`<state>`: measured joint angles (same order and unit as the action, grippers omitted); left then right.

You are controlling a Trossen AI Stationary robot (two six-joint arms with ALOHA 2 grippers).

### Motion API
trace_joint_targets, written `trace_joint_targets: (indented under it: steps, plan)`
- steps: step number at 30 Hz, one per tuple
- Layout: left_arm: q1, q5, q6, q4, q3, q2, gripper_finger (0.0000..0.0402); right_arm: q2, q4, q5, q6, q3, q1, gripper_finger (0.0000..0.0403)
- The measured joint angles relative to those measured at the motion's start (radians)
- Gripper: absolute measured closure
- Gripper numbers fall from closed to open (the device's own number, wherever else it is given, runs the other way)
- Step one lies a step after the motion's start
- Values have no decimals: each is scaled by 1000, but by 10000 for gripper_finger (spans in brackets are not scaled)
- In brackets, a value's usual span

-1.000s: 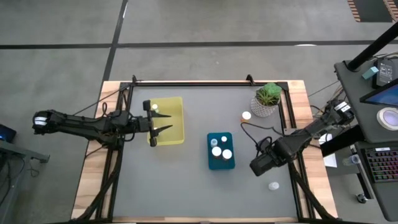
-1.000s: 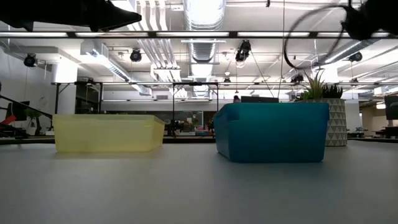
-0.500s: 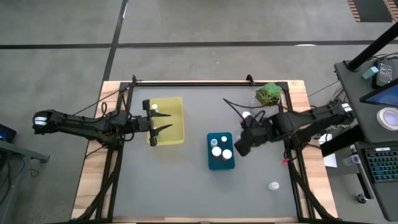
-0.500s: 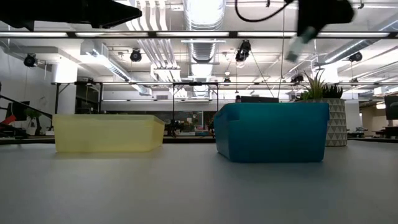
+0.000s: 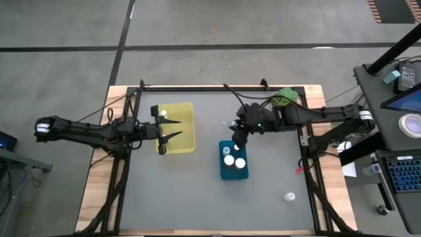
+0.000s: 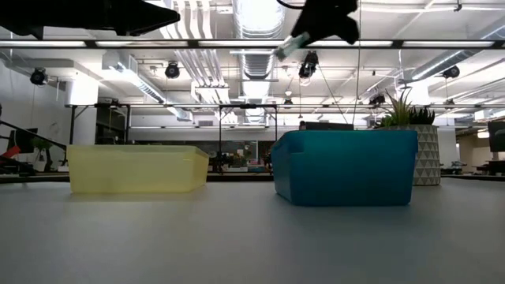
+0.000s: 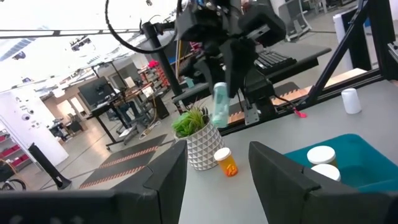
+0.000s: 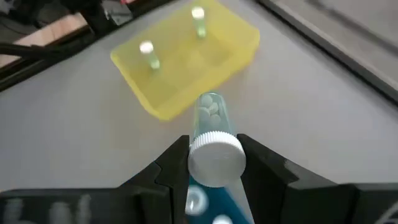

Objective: Pick and place medicine bottles into bin by pill shape (circle, oval)
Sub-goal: Put the light blue tablet bottle into the yellow bin

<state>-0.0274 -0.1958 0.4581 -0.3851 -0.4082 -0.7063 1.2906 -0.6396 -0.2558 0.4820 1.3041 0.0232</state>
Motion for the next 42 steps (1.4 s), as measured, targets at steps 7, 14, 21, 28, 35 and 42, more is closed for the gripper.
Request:
trace_joint_targets:
  steps: [7, 14, 21, 28, 35, 42]
  plan:
    - [0, 0, -5, -1, 0, 0, 244, 85, 192, 53, -123, 0, -48, 286]
    - [0, 0, -29, 1, 0, -30, 244, 187, 258, 77, -196, 57, -94, 287]
    - [2, -22, -30, -1, -18, -126, 244, 322, 251, 149, -251, 181, -114, 287]
    - [2, -142, -25, 1, -33, -170, 244, 475, 154, 185, -282, 379, -135, 286]
    - [1, -147, -26, 9, -28, -82, 244, 630, -9, 188, -323, 579, -160, 286]
    - [1, -147, -27, 14, -10, -4, 244, 788, -116, 210, -364, 761, -167, 286]
